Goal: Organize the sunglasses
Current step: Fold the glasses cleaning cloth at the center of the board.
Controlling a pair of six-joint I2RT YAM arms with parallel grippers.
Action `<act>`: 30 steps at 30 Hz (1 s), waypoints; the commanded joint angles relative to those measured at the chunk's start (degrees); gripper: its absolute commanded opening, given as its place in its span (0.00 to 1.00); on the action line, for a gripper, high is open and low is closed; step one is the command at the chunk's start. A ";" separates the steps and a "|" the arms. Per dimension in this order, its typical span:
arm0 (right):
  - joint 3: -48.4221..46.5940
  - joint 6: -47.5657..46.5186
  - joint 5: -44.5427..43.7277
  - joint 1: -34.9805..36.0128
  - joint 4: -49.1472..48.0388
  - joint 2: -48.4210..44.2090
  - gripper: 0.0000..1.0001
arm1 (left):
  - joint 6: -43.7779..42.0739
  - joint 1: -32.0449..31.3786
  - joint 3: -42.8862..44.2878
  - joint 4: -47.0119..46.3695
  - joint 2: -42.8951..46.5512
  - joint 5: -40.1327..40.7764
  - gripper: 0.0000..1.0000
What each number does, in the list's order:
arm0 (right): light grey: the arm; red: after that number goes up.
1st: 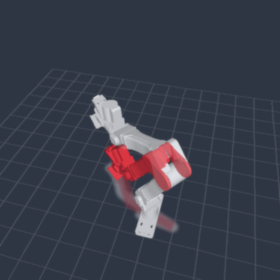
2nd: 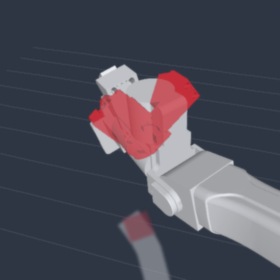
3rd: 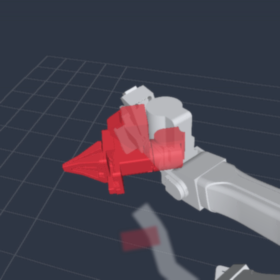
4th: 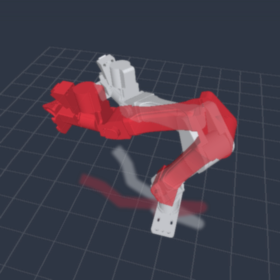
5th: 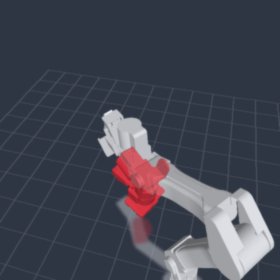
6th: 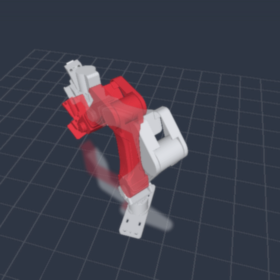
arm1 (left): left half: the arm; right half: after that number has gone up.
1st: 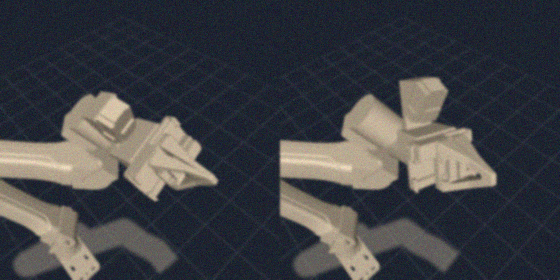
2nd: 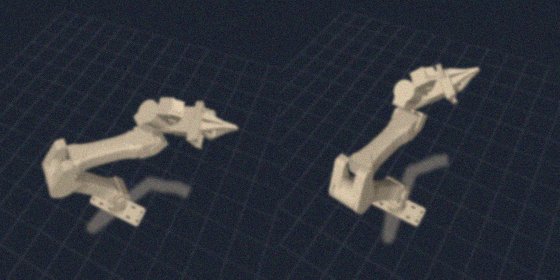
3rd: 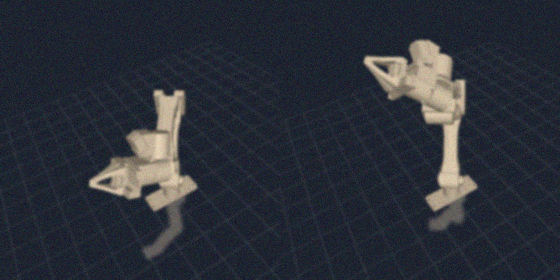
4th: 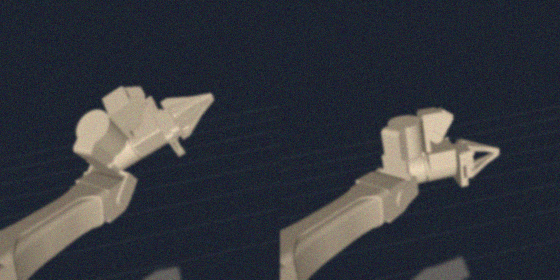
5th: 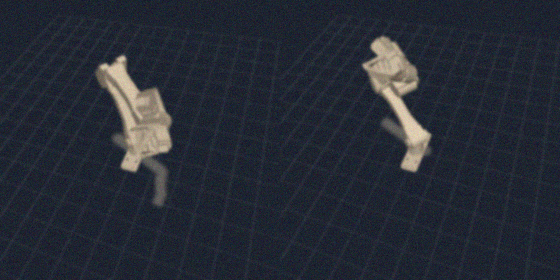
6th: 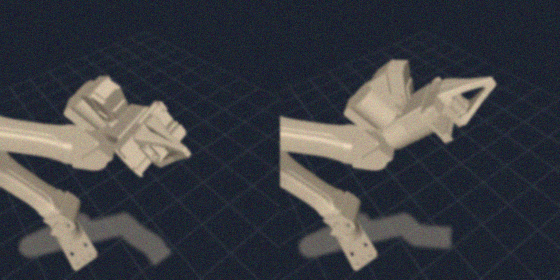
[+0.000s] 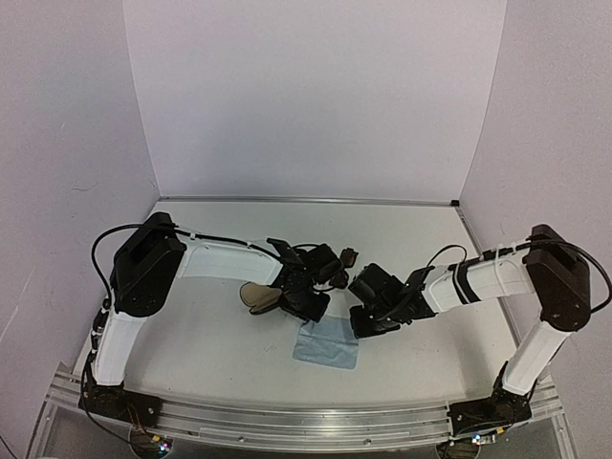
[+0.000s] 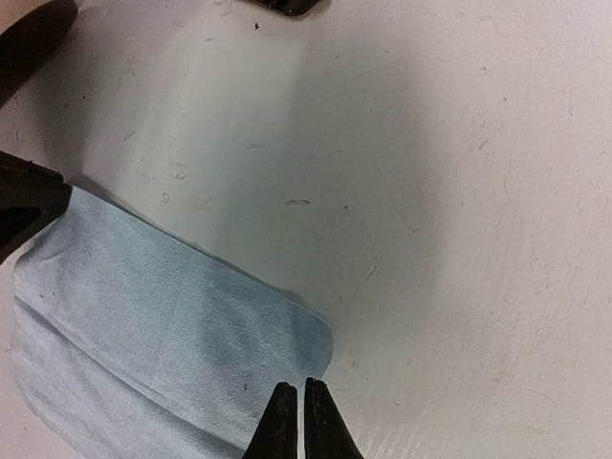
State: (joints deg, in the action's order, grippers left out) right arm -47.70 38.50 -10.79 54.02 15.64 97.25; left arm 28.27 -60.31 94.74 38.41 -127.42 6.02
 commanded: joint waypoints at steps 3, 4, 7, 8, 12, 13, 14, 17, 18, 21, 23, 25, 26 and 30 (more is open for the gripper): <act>-3.91 -2.43 -1.93 -0.38 -0.70 1.26 0.01 | -0.80 0.90 -4.51 4.04 -1.22 1.53 0.00; -4.15 -2.58 -1.95 -0.45 -0.66 1.46 0.01 | -0.80 0.90 -5.24 3.20 -0.79 1.38 0.00; -4.63 -2.85 -2.13 -0.62 -0.44 1.62 0.03 | -0.76 0.90 -5.53 2.29 -0.19 1.32 0.00; -4.55 -3.02 -2.06 -0.70 -0.56 1.35 0.05 | -0.73 0.90 -5.61 2.24 -0.13 1.29 0.00; -4.39 -3.80 -1.36 -1.38 -0.88 1.21 0.30 | -0.35 0.90 -5.74 2.15 -0.23 0.57 0.00; -4.49 -3.94 -1.01 -1.57 -0.97 1.42 0.35 | -0.26 0.90 -5.67 2.25 -0.39 0.38 0.00; -4.62 -4.03 -0.69 -1.63 -0.98 1.79 0.38 | -0.19 0.90 -5.56 2.34 -0.52 0.25 0.00; -5.07 -3.97 -0.20 -1.67 -0.87 2.57 0.39 | 0.20 0.89 -5.83 2.37 -0.39 -0.03 0.00; -5.22 -3.96 -0.10 -1.72 -0.88 2.87 0.39 | 0.28 0.90 -5.88 2.30 -0.28 -0.12 0.00; -5.83 -4.03 0.08 -1.68 -0.69 4.05 0.39 | 0.54 0.88 -5.97 2.36 -0.07 -0.67 0.00; -6.23 -4.02 0.14 -1.69 -0.64 4.73 0.39 | 0.72 0.90 -6.05 2.28 0.10 -1.02 0.00; -6.47 -3.99 0.15 -1.65 -0.74 5.29 0.39 | 0.90 0.81 -6.29 2.04 0.39 -1.26 0.00; -6.59 -3.96 0.20 -1.64 -0.71 5.59 0.38 | 0.98 0.81 -6.44 1.94 0.57 -1.27 0.00; -6.30 -3.72 0.06 -1.64 -0.73 6.44 0.33 | 1.08 0.81 -6.67 1.77 0.67 -1.40 0.00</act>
State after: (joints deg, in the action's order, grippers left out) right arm -52.29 34.81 -10.66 52.42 15.57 102.45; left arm 28.58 -59.94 90.98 35.00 -125.40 6.11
